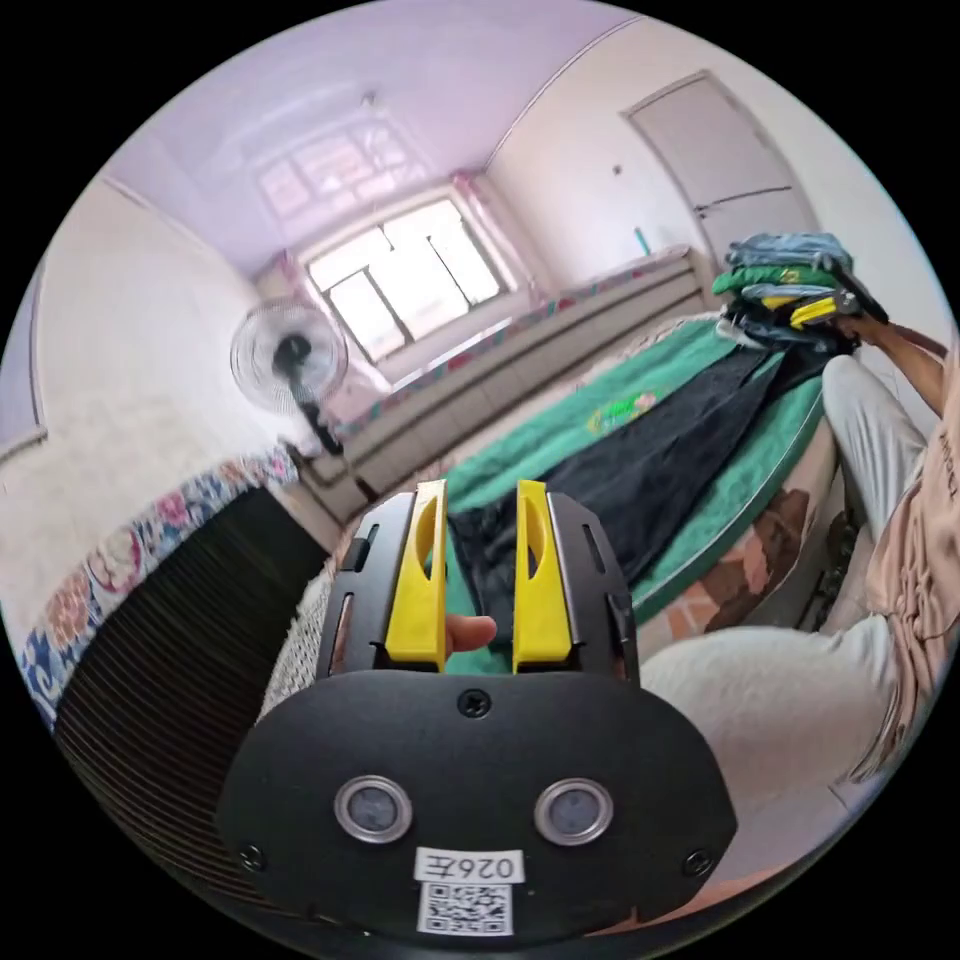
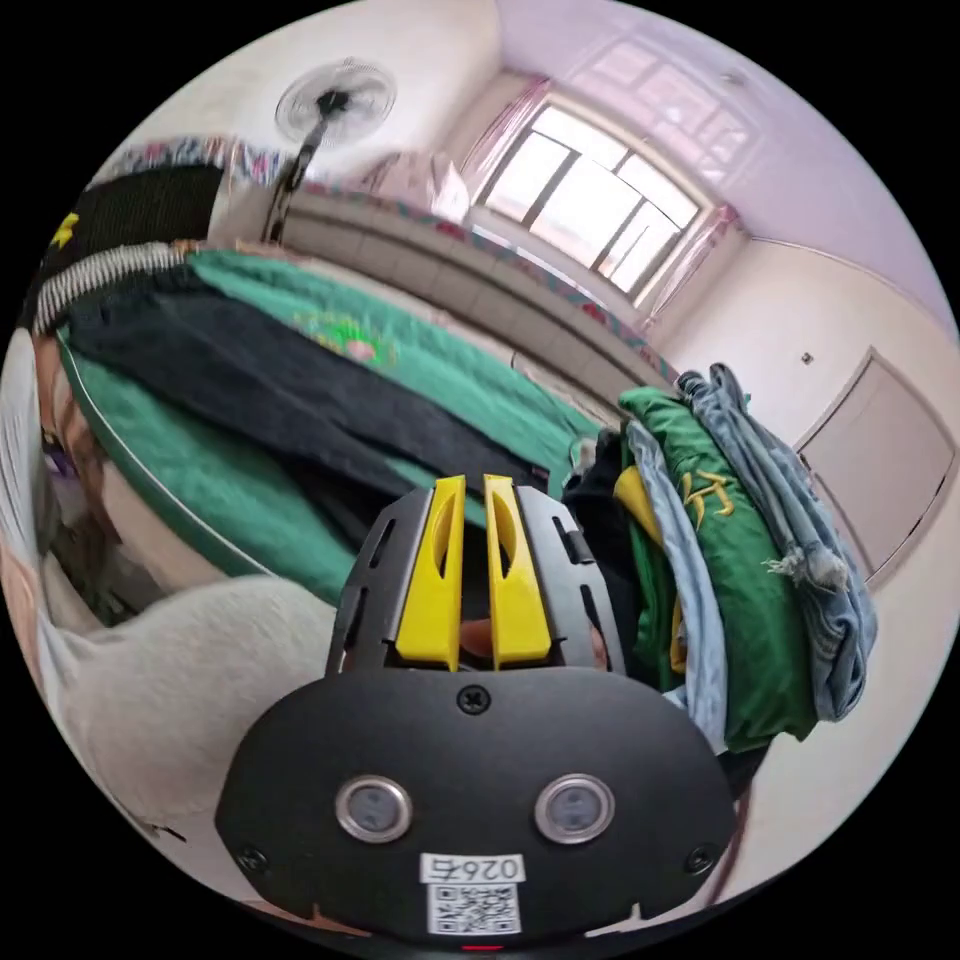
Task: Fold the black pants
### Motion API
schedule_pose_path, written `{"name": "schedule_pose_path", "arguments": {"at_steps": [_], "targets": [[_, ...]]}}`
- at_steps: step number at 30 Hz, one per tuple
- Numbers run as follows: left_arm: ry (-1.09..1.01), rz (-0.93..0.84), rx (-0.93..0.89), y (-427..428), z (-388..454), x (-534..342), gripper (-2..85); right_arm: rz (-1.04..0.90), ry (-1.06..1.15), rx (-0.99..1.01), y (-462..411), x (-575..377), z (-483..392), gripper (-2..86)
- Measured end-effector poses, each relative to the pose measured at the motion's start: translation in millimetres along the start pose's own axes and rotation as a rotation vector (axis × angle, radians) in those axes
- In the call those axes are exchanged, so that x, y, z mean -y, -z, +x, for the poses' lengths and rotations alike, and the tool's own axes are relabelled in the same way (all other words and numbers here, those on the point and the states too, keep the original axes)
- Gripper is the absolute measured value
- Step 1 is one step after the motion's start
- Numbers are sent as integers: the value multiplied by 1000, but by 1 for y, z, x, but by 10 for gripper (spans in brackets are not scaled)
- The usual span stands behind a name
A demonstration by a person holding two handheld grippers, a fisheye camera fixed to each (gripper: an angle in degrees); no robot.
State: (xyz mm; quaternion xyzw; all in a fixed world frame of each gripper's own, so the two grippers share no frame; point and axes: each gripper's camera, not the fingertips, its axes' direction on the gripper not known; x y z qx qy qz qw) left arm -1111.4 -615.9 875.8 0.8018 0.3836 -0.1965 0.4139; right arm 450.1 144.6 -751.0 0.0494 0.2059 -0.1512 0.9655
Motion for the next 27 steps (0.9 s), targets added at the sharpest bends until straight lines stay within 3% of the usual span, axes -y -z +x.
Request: {"name": "schedule_pose_path", "arguments": {"at_steps": [4,12,20,27], "targets": [[68,-216,-37,-71,-10,-7,79,-136,91,-41,-54,14,-18,24],[-233,-532,-54,-161,71,38,127,-334,196,40,-160,93,-17,97],[-364,-590,59,-194,111,112,144,-488,270,52,-236,156,-22,92],[-397,-583,210,-190,131,152,111,-450,227,64,-256,169,-18,98]]}}
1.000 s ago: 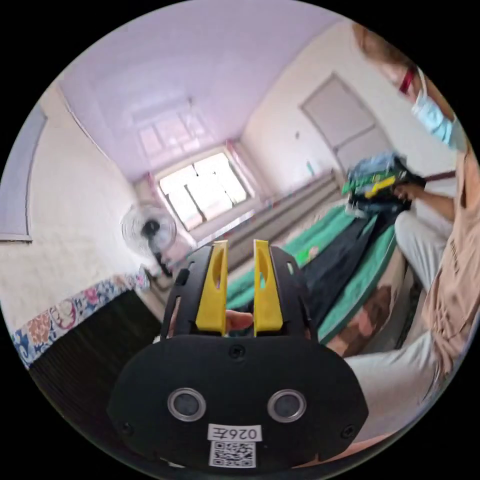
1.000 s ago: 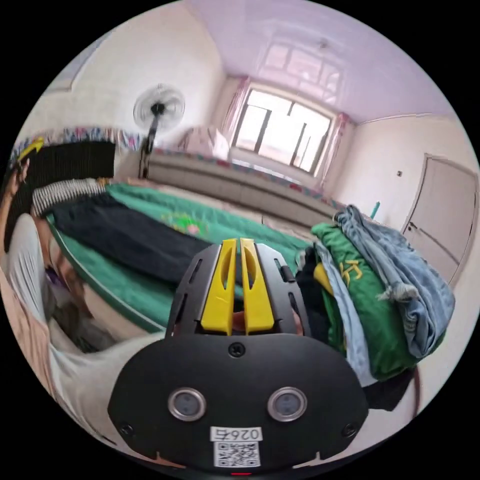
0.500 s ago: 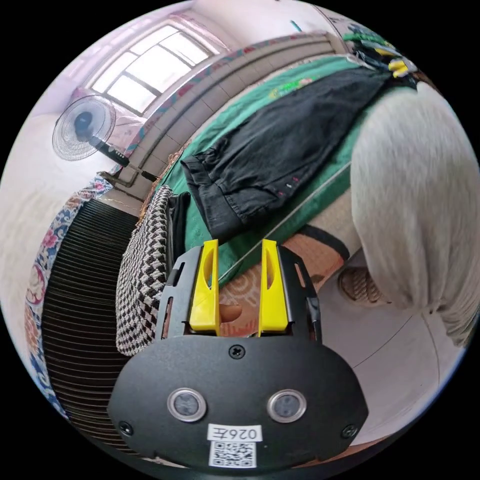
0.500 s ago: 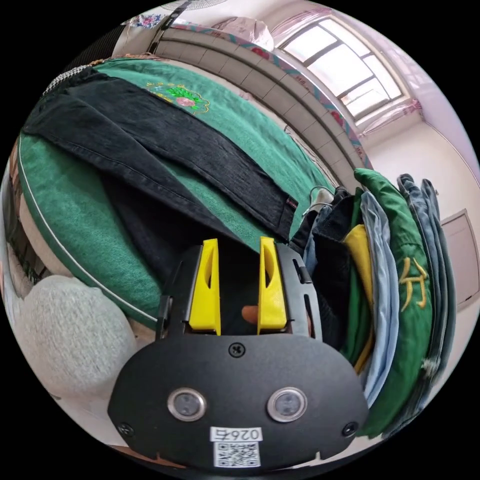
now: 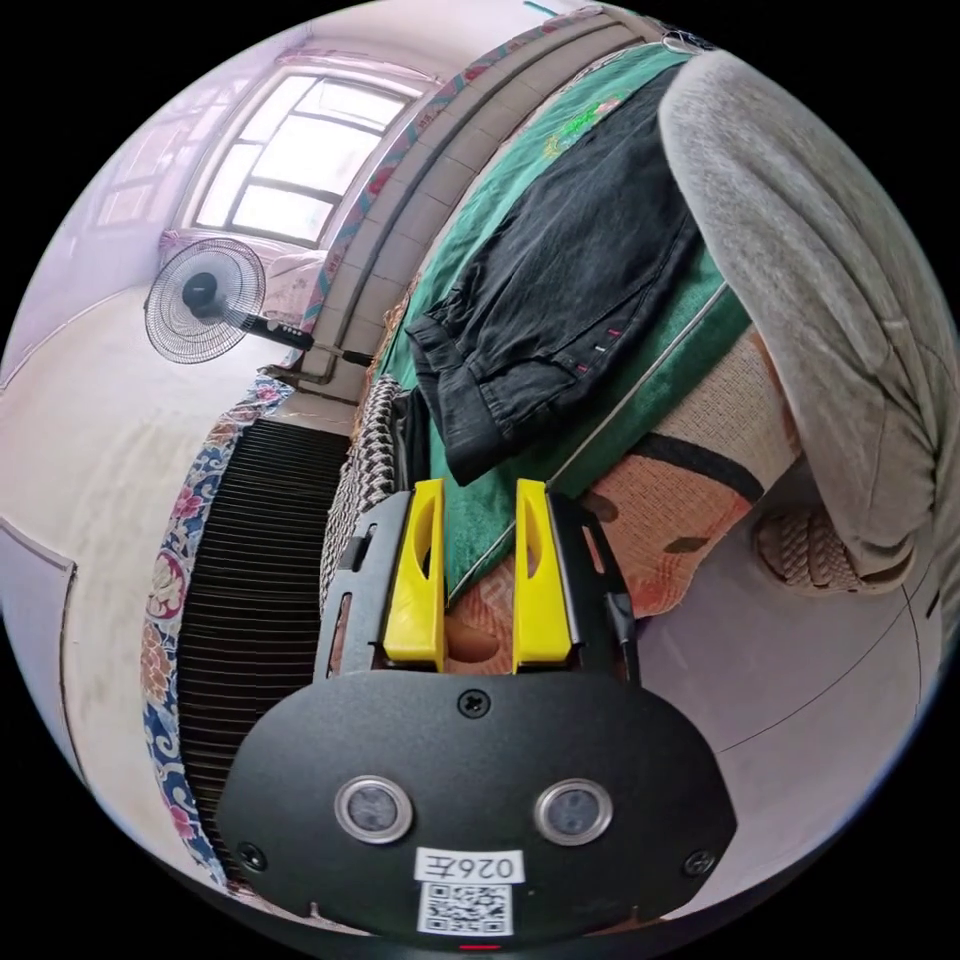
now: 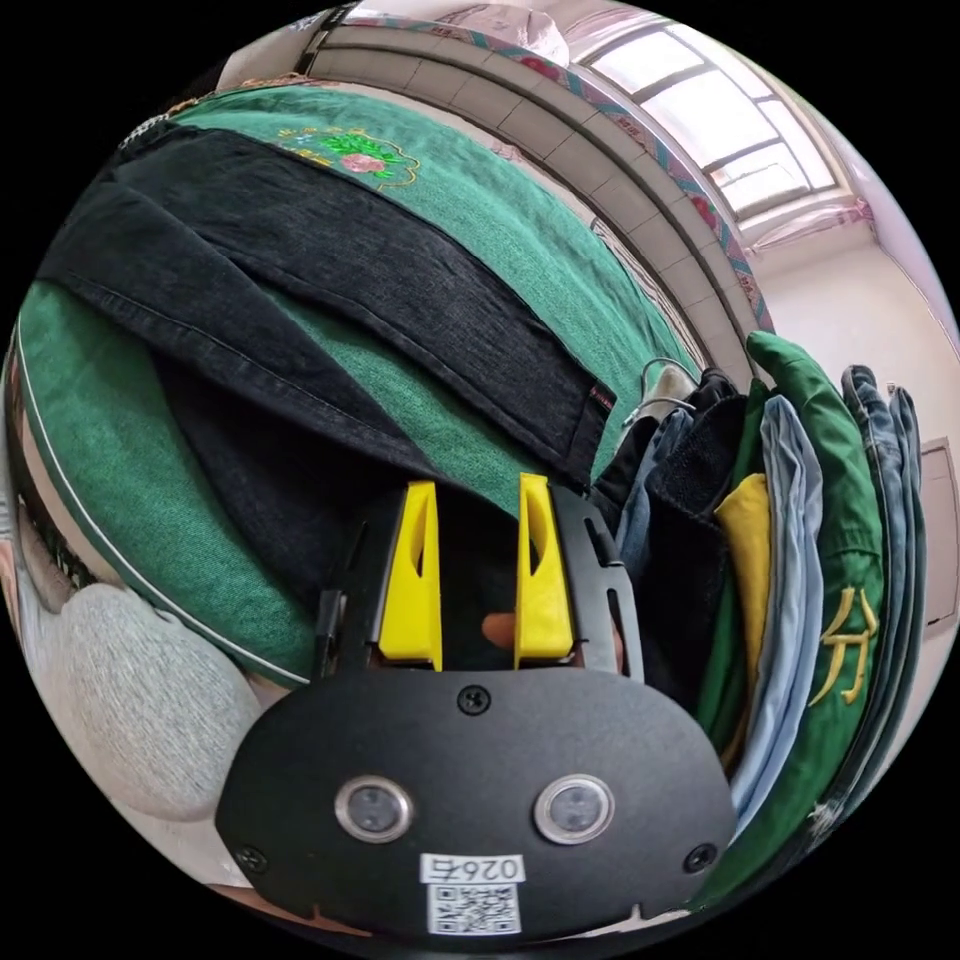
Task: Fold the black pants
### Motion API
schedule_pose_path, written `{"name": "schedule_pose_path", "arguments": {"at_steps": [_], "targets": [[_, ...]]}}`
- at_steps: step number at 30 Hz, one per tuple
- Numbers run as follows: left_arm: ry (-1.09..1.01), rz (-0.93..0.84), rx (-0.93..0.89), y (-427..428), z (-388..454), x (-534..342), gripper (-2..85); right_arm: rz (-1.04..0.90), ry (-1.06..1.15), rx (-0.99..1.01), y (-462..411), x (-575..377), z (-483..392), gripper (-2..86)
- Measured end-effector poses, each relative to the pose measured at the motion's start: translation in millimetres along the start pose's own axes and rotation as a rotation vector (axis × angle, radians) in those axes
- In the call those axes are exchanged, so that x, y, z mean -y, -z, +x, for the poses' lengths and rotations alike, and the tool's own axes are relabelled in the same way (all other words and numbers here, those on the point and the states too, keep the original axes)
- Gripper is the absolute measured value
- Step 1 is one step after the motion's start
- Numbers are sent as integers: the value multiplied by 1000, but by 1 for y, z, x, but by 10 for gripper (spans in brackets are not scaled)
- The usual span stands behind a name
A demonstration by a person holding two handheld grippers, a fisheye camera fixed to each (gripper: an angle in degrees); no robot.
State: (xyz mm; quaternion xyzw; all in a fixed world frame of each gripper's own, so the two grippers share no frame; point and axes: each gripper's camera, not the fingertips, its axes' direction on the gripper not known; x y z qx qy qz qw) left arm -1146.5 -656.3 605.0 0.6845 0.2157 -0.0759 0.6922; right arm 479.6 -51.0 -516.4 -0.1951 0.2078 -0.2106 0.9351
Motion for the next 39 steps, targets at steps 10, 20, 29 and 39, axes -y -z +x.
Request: {"name": "schedule_pose_path", "arguments": {"at_steps": [10,20,29,39], "targets": [[-98,-20,-17,-32,-5,54,118,54,-130,115,-28,6,32,94],[-39,15,-138,-70,-40,52,34,-49,-140,205,-39,39,45,-12],[280,165,-317,-117,-161,37,23,84,-239,110,23,70,59,-15],[441,-52,-532,-323,-232,148,60,-203,-265,231,-89,240,108,29]]}}
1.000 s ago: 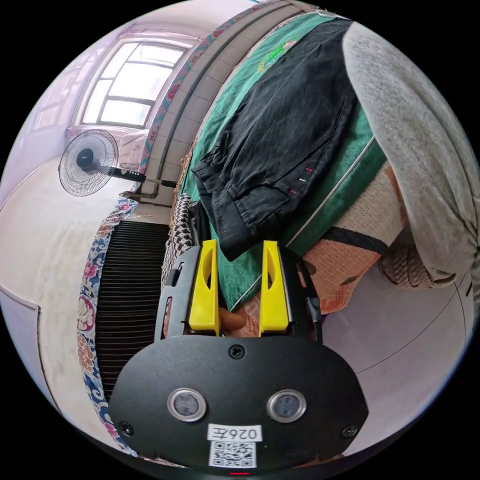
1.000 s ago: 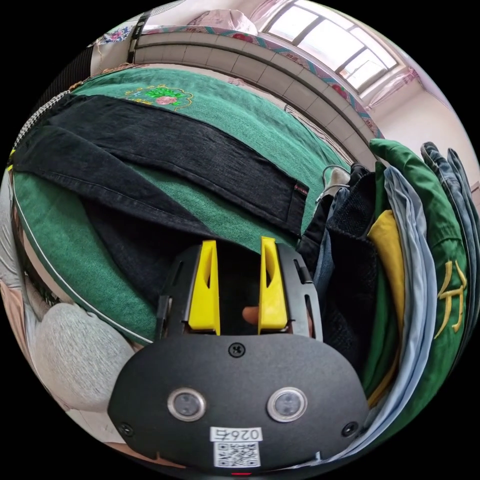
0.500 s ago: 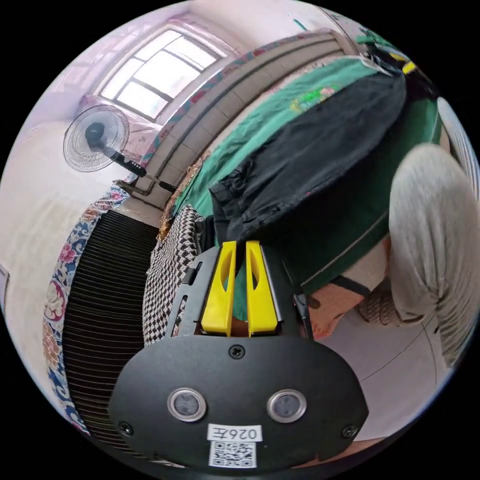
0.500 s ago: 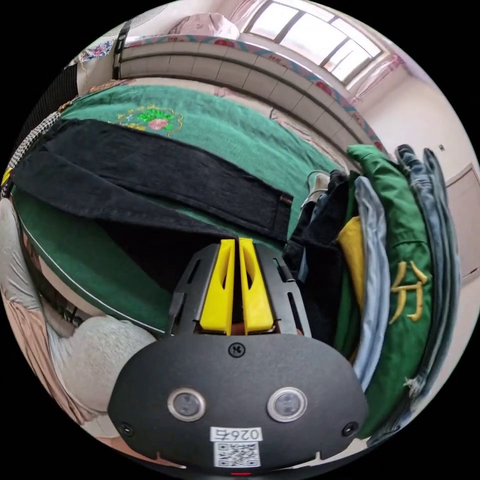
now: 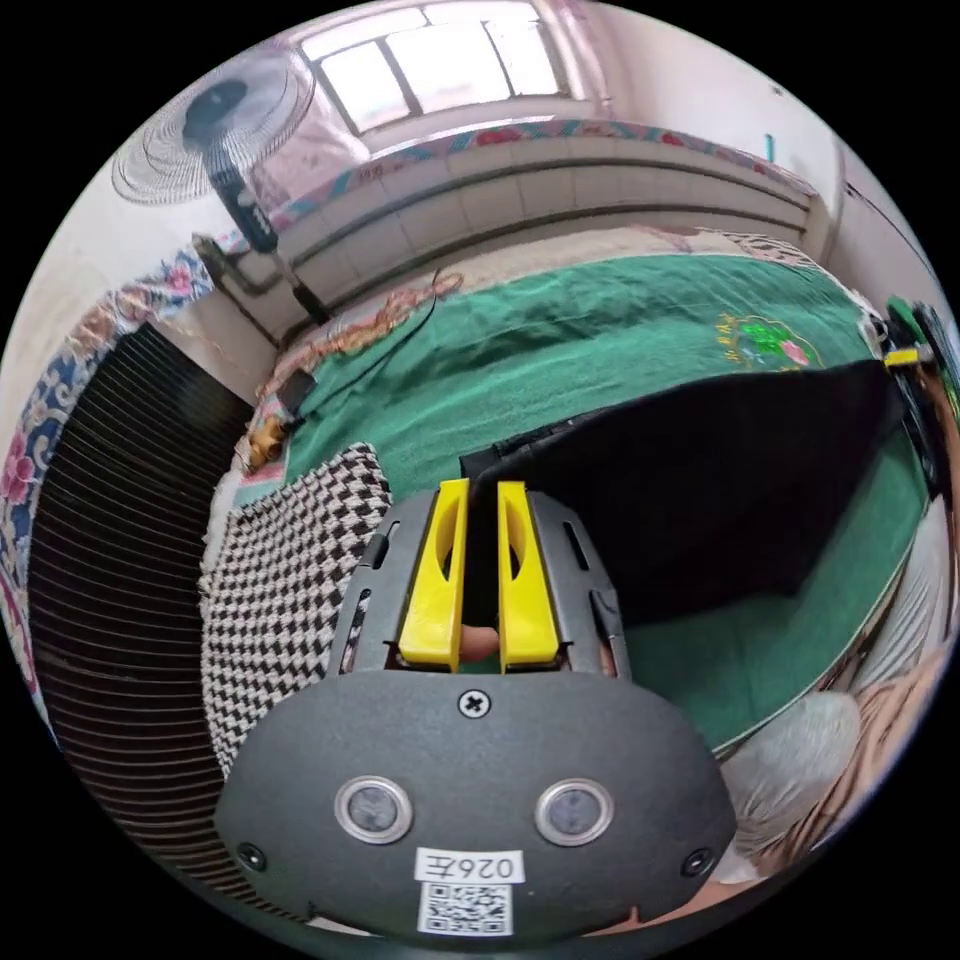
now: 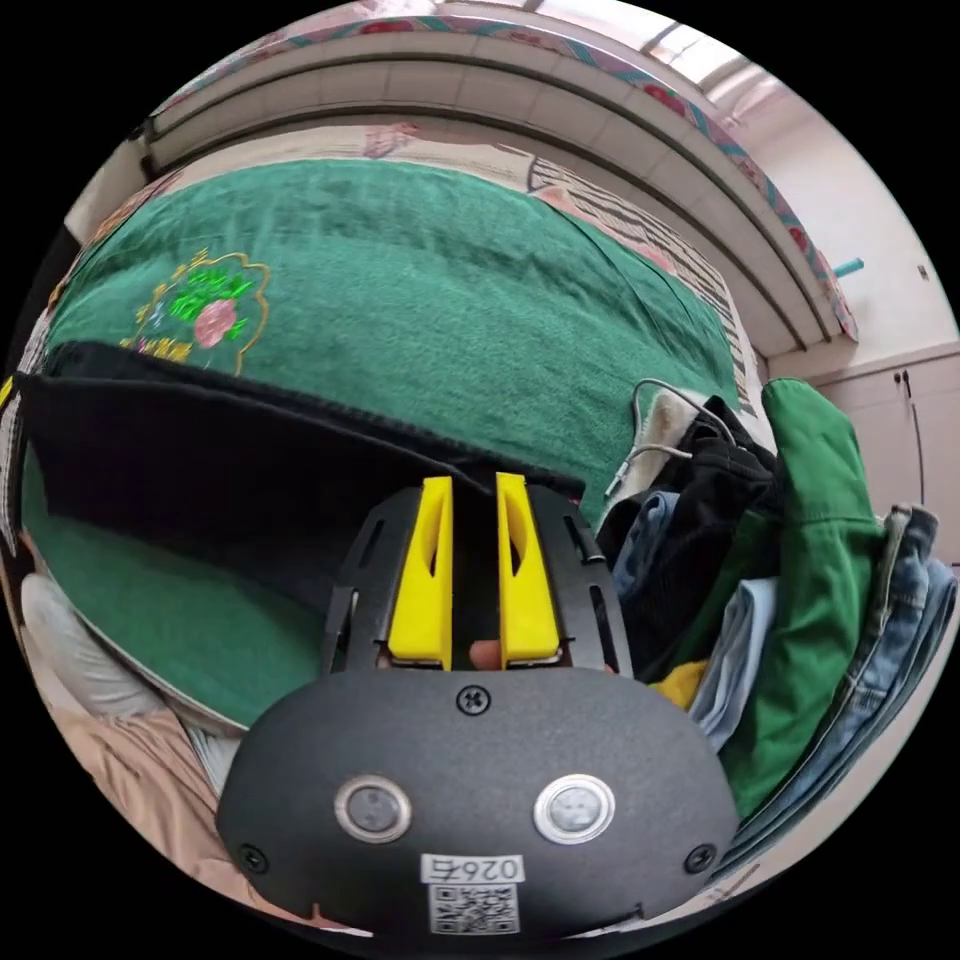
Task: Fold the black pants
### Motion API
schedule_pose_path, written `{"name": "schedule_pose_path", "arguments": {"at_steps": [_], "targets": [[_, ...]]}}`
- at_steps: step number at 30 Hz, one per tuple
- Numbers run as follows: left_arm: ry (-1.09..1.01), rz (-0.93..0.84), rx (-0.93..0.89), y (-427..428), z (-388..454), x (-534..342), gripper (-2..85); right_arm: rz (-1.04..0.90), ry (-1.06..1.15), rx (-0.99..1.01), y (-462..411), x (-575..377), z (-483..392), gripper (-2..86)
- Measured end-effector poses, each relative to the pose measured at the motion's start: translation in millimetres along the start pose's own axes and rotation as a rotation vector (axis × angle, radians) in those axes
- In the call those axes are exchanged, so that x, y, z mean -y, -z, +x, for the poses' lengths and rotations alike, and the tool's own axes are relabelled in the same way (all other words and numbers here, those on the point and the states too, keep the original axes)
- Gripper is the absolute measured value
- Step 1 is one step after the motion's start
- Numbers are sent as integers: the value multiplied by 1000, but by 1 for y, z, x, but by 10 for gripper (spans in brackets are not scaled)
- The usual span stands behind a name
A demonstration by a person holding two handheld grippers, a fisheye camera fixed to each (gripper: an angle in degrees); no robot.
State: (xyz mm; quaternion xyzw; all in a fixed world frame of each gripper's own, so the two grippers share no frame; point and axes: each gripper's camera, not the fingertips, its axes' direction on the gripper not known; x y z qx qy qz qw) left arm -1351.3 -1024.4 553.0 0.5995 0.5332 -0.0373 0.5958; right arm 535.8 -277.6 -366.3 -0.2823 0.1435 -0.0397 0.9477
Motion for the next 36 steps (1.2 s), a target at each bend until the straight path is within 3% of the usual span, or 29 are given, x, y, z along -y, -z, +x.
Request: {"name": "schedule_pose_path", "arguments": {"at_steps": [5,11,18,23,26,32,36], "targets": [[76,-196,-25,-97,5,27,64,-43,-75,-112,-24,11,-11,33],[88,-72,208,-68,56,-13,64,66,-216,-257,-26,-81,-6,-4],[131,126,311,-35,124,-85,53,186,-359,4,-43,-158,12,-8],[9,86,351,-67,161,-88,51,258,-235,143,-65,-150,-39,-10],[27,-75,366,-112,123,-82,54,47,-132,-19,-118,-135,-65,-9],[255,-66,-14,-90,18,-95,15,52,-213,-110,-122,-162,-73,-9],[259,33,169,-61,36,-115,-7,62,-223,-203,-114,-173,-99,-9]]}}
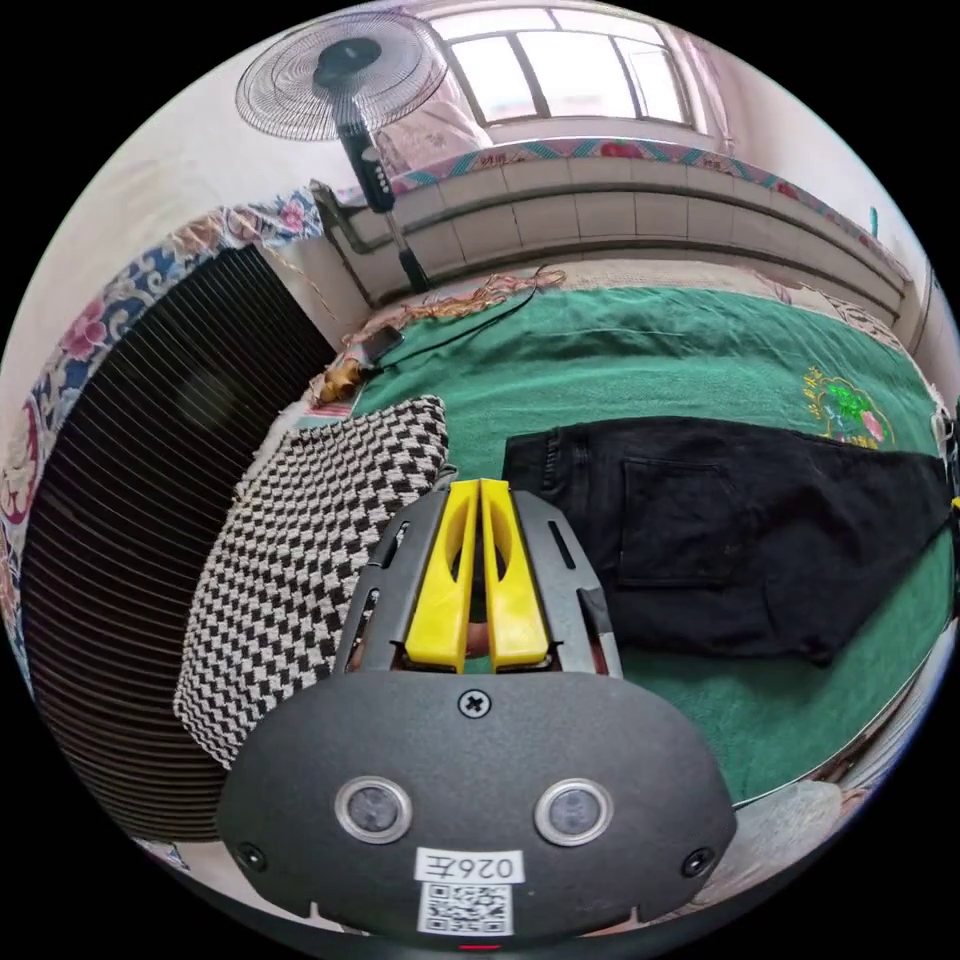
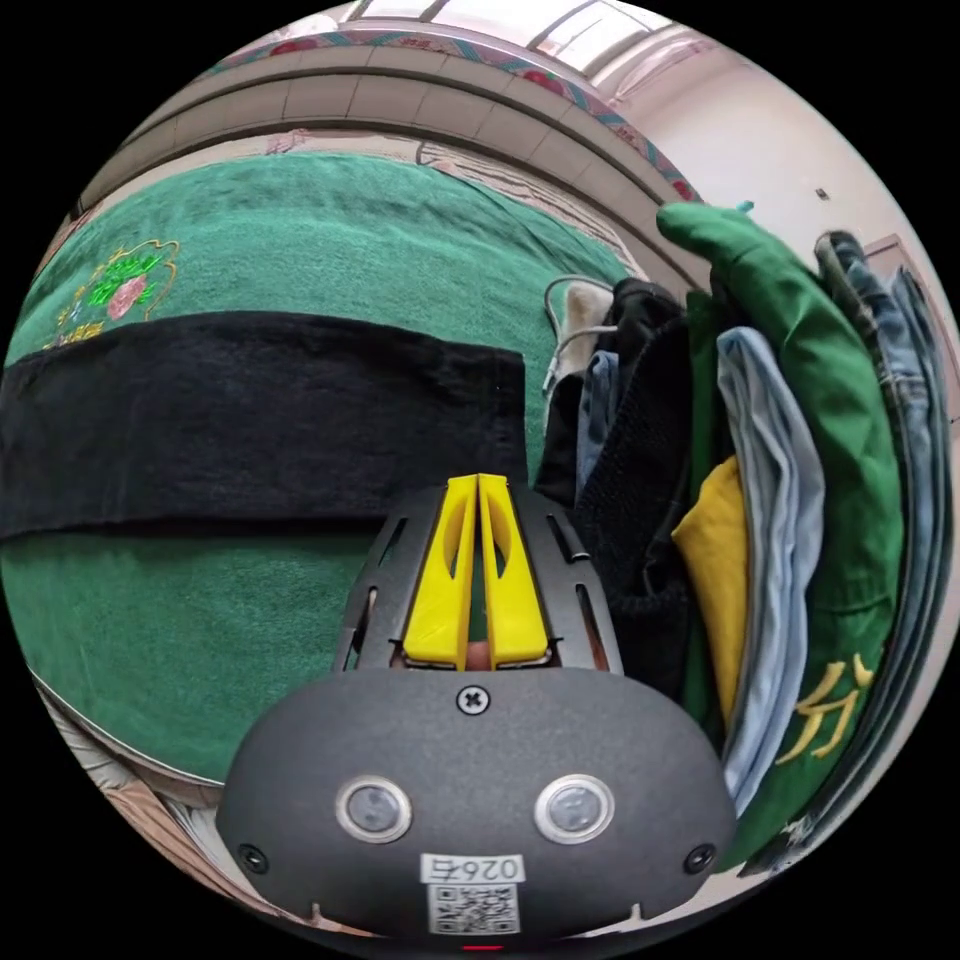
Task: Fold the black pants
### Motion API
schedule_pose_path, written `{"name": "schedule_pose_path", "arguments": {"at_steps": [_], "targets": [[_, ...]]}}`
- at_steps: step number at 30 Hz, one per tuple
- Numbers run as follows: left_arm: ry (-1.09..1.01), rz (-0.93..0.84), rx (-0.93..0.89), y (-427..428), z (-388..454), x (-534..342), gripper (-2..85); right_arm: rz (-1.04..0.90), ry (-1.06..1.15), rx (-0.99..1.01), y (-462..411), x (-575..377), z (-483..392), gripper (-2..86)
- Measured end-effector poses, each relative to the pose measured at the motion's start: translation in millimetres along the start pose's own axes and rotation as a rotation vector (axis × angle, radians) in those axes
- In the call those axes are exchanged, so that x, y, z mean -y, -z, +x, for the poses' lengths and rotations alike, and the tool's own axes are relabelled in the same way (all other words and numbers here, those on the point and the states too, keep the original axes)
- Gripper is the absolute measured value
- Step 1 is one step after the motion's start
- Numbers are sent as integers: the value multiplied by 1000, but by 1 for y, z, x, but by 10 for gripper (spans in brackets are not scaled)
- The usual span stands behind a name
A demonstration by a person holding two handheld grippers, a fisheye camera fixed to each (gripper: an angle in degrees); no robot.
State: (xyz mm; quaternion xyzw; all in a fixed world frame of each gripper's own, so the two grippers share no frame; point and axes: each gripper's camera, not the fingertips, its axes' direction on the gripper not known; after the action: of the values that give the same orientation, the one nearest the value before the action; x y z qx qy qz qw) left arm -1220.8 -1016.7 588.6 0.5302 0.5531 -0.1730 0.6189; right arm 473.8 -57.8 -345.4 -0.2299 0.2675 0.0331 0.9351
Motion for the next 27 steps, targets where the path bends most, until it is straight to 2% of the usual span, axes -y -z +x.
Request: {"name": "schedule_pose_path", "arguments": {"at_steps": [4,7,9,11,14,16,19,21,24,27], "targets": [[-113,97,-21,5,49,-6,-9,74,57,-19,25,-14,-32,-9],[-288,80,-86,-28,103,-4,-9,146,91,90,40,-31,-51,-9],[-346,-116,-53,-97,130,-2,-9,53,111,161,8,-38,-55,-9],[-325,-67,-49,-93,127,-3,-9,-89,108,207,-39,-46,-47,-9],[-321,-116,-82,-84,124,11,-8,-16,-209,557,-59,-85,24,-9],[-326,-38,-127,-56,129,17,-7,52,-313,676,-62,-117,47,-8],[-317,131,-378,0,143,34,-8,125,-466,719,-61,-174,58,-7],[-302,237,-646,34,160,55,-8,184,-608,764,-69,-219,59,-1],[-308,286,-925,54,205,83,-9,215,-788,814,-92,-266,62,23],[-378,239,-998,53,287,107,-10,217,-876,777,-110,-296,69,56]]}}
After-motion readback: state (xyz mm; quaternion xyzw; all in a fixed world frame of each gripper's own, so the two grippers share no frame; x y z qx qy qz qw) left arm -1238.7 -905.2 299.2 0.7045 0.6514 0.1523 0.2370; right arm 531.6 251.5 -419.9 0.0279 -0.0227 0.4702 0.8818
